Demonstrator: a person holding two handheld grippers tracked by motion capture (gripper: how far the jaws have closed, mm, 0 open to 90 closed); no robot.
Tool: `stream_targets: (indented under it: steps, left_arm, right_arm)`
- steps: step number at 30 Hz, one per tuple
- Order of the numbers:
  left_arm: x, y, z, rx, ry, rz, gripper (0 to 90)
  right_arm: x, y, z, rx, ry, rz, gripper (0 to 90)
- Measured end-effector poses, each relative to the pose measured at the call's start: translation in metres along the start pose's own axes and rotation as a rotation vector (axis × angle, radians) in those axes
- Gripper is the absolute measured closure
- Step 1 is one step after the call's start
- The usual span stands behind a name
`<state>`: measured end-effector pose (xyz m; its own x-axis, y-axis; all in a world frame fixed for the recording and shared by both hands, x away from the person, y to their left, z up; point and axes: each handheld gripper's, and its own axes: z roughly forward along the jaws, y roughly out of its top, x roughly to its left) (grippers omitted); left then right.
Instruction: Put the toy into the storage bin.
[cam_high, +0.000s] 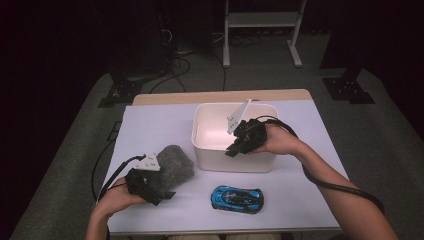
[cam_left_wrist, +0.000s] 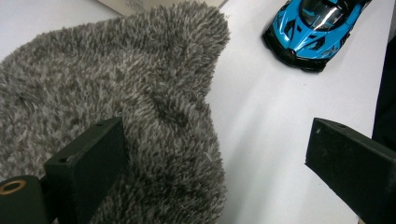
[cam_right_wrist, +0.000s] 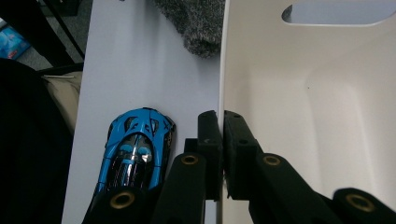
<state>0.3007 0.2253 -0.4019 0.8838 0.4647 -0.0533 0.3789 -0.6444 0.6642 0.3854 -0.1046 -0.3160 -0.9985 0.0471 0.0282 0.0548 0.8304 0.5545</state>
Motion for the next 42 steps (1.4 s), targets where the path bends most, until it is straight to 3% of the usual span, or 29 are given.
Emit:
stream_targets:
  steps: [6,8,13,20,28,32,36,42]
  left_arm:
    - [-0.001,0.001,0.0,-0.005,-0.002,0.004,4.4]
    - [-0.001,0.0,0.0,-0.006,-0.001,0.003,4.4]
    - [-0.001,0.0,0.0,-0.006,0.001,0.001,4.4]
    - [-0.001,0.0,0.0,-0.01,-0.002,-0.003,4.4]
    - [-0.003,0.0,-0.002,-0.019,0.002,-0.005,4.4]
    - [-0.004,0.0,0.0,-0.014,0.003,-0.006,4.4]
    - [-0.003,-0.001,0.0,-0.013,0.004,-0.002,4.4]
    - [-0.003,-0.002,0.0,-0.008,0.001,-0.003,4.4]
  right_arm:
    - [0.0,-0.001,0.0,-0.006,0.004,0.014,84.2]
    - [-0.002,-0.002,-0.002,-0.02,0.013,0.036,78.2]
    - [-0.002,-0.004,-0.006,-0.036,-0.019,0.068,63.7]
    - [0.006,-0.005,-0.02,-0.108,-0.046,0.095,45.1]
    - [0.041,-0.004,-0.032,-0.16,-0.077,0.057,28.0]
    - [0.061,-0.009,-0.029,-0.181,-0.049,0.032,26.3]
    - [0.075,-0.015,-0.021,-0.177,-0.051,0.006,24.1]
    - [0.087,-0.032,-0.001,-0.165,-0.026,0.031,21.8]
